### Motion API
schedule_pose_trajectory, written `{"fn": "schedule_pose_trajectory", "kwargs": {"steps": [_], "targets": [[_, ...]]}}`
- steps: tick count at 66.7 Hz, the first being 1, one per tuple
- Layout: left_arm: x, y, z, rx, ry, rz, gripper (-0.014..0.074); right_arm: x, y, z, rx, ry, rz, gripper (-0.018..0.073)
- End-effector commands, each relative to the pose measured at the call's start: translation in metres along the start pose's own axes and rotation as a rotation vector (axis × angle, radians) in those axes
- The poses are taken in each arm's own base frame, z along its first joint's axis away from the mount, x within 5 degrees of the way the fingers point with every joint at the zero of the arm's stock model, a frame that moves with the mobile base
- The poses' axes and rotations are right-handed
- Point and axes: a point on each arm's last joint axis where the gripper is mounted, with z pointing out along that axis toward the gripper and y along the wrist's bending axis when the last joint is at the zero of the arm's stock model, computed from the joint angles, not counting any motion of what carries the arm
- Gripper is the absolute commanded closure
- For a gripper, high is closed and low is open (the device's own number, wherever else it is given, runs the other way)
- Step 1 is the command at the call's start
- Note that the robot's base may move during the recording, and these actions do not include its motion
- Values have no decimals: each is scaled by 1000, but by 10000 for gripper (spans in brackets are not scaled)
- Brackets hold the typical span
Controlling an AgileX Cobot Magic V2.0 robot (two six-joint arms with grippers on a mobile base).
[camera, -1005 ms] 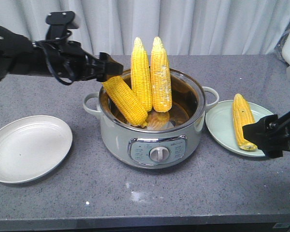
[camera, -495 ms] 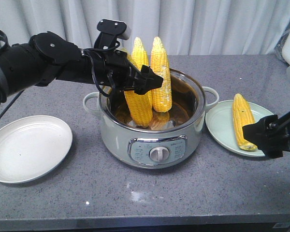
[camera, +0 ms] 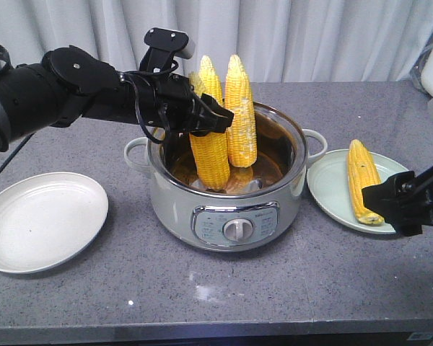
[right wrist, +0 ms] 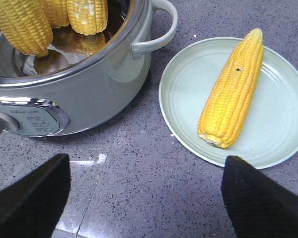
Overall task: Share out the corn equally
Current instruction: 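Lift the corn cob out of the pot toward the cream plate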
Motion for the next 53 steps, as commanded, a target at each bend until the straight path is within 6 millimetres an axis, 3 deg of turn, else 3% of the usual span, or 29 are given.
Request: {"fn": "schedule_pose_trajectory", "kwargs": {"steps": [1, 14, 31, 41, 53], "targets": [[-35, -18, -34, 9, -136, 26, 365, -11, 0, -9, 7, -91, -1, -24], [-58, -33, -62, 25, -205, 82, 362, -11, 0, -9, 7, -91, -1, -24], [-84, -56, -115, -12, -270, 245, 359, -11, 0, -9, 7, -91, -1, -24], [-90, -71, -153, -63, -269, 311, 356, -11, 0, -9, 7, -91, -1, -24], [-84, -76, -194, -224, -183, 333, 351, -11, 0, -9, 7, -91, -1, -24]]}}
